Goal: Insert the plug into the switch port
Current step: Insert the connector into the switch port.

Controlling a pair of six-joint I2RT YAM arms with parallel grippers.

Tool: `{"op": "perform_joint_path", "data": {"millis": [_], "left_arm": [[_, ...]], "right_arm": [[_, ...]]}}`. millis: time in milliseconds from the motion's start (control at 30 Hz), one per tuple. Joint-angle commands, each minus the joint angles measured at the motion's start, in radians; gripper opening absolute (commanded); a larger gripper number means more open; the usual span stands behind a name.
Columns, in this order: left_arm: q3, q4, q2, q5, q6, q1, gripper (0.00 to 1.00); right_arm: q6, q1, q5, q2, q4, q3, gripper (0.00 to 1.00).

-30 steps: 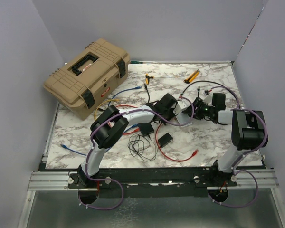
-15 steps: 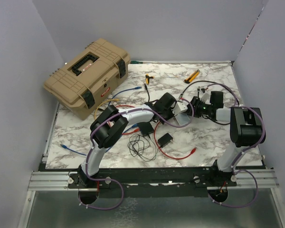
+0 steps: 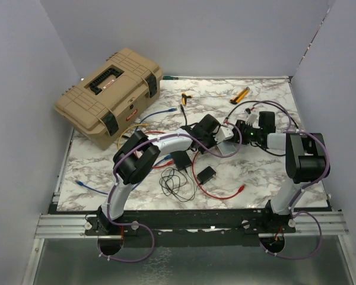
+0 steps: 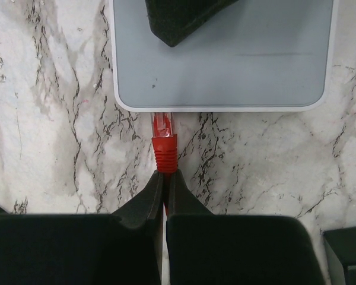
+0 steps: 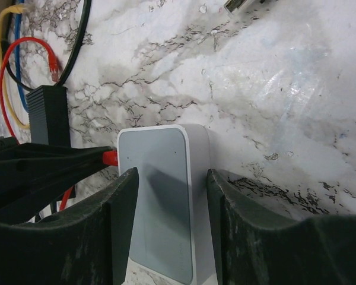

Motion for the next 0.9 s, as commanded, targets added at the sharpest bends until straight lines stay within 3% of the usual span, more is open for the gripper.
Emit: {"op": "perform_joint_path", "data": {"millis": [0, 333, 667, 867], "left_arm": [[0.063, 0.289, 0.017, 0.130, 0.044, -0.073, 0.00], [-0.098, 0.294, 0.004, 0.020, -0.071, -0.066, 0.00], [-0.167, 0.283, -0.011, 0.035, -0.132, -0.039, 0.00], [-0.167, 0.251, -0.007, 0.095, -0.116, -0.040, 0.00]], "right_arm": [[0.033, 0.115, -0.256, 0.012, -0.124, 0.007, 0.51], [0.030, 0.061, 0.093, -0.095, -0.184, -0.006, 0.52], [-0.021, 0.062, 0.200, -0.121, -0.292, 0.021, 0.59], [-0.066, 0.062, 0.171, -0.096, -0.357, 0.057, 0.59]]}}
